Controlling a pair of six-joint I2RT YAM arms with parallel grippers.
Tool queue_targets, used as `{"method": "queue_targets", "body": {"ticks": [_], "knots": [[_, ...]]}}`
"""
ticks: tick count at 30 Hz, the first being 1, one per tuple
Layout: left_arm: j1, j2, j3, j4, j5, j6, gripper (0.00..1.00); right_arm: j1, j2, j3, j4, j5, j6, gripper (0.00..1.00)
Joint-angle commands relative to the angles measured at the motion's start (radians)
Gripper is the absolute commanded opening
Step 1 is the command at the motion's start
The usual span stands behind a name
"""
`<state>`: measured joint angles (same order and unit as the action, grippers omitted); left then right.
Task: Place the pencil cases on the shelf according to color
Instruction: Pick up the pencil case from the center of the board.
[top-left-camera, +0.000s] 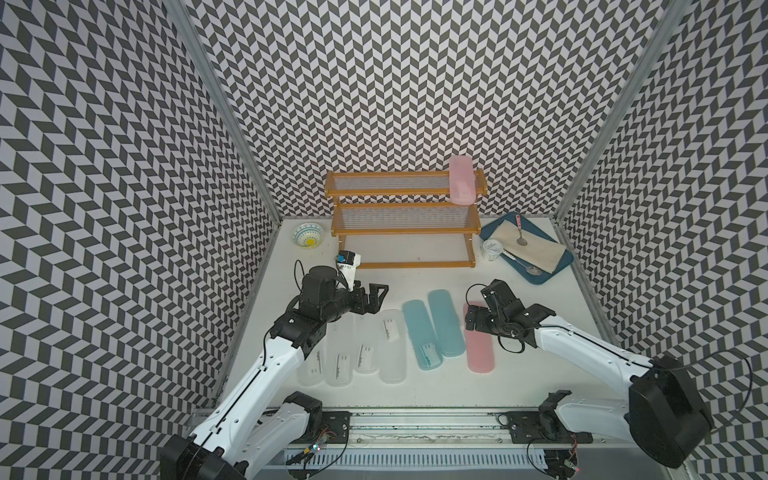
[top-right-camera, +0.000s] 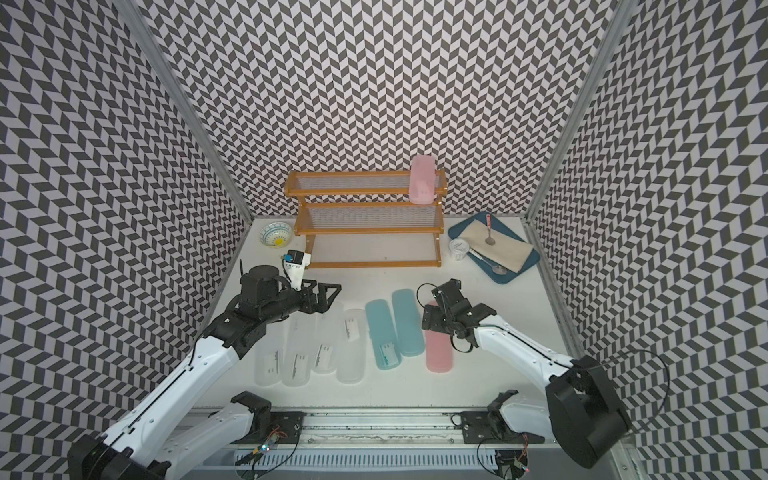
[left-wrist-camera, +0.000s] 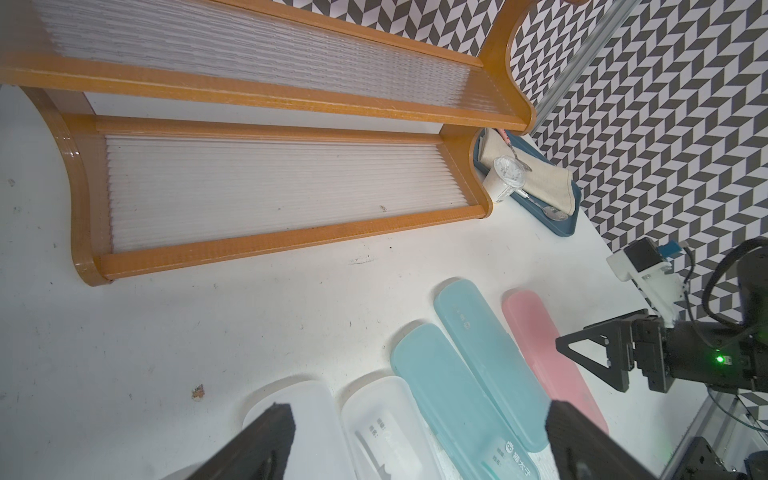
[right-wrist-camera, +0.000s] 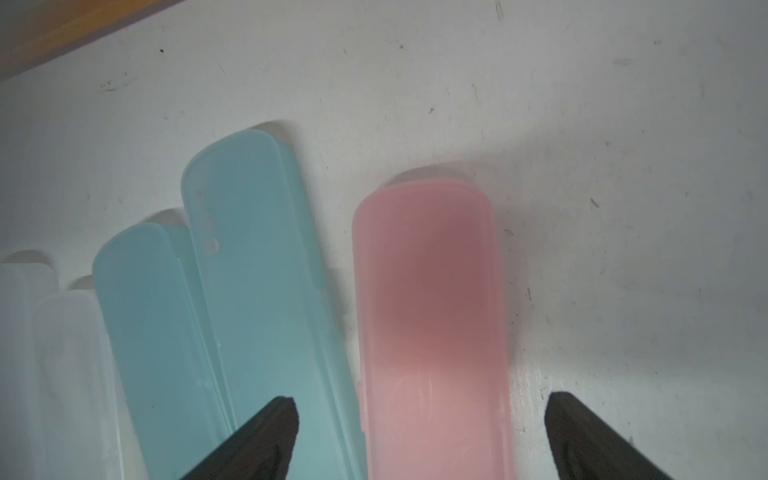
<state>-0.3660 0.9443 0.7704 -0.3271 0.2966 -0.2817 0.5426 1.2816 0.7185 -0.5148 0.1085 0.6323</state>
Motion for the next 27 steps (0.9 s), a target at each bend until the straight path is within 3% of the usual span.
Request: {"method": "queue_targets", "body": {"ticks": [1, 6, 13, 16, 27], "knots": [[0.003, -0.012, -0.005, -0.007, -0.001, 0.006, 1.0, 0.007, 0.063, 0.035, 0.044, 0.036, 0.003, 0.97], [0.004, -0.011, -0.005, -0.009, 0.0, 0.006, 1.0, 0.003, 0.15, 0.05, 0.03, 0.116, 0.013, 0.97], [0.003, -0.005, -0.006, -0.007, 0.004, 0.009, 1.0, 0.004, 0.214, 0.046, 0.097, 0.094, -0.001, 0.97], [0.003, 0.001, -0.005, -0.007, 0.004, 0.008, 1.0, 0.002, 0.232, 0.052, 0.095, 0.142, -0.005, 0.97], [0.0, 0.012, 0.0, -0.016, -0.004, 0.006, 1.0, -0.158, 0.226, 0.067, 0.109, 0.114, -0.17, 0.83]]}}
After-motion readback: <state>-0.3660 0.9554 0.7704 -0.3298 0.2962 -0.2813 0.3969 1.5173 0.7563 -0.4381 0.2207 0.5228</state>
